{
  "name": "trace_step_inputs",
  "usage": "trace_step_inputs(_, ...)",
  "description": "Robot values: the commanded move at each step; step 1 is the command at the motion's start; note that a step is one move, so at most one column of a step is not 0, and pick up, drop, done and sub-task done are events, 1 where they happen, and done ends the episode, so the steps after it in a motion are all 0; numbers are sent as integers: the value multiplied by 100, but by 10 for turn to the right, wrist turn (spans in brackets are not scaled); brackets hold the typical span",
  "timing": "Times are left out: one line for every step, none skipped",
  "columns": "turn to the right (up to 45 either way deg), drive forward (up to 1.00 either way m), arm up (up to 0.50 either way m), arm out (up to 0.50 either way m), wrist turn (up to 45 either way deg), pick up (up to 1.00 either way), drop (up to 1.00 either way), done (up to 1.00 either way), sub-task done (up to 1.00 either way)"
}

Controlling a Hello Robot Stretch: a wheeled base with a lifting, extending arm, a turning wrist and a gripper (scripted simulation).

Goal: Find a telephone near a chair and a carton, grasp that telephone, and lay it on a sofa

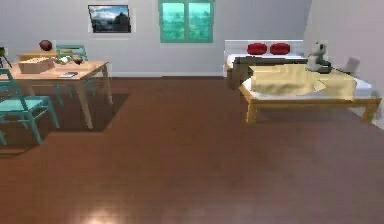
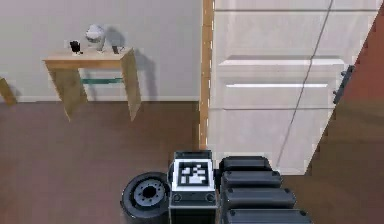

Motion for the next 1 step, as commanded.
trace_step_inputs(-450, 0, 0, 0, 0, 0, 0, 0, 0)
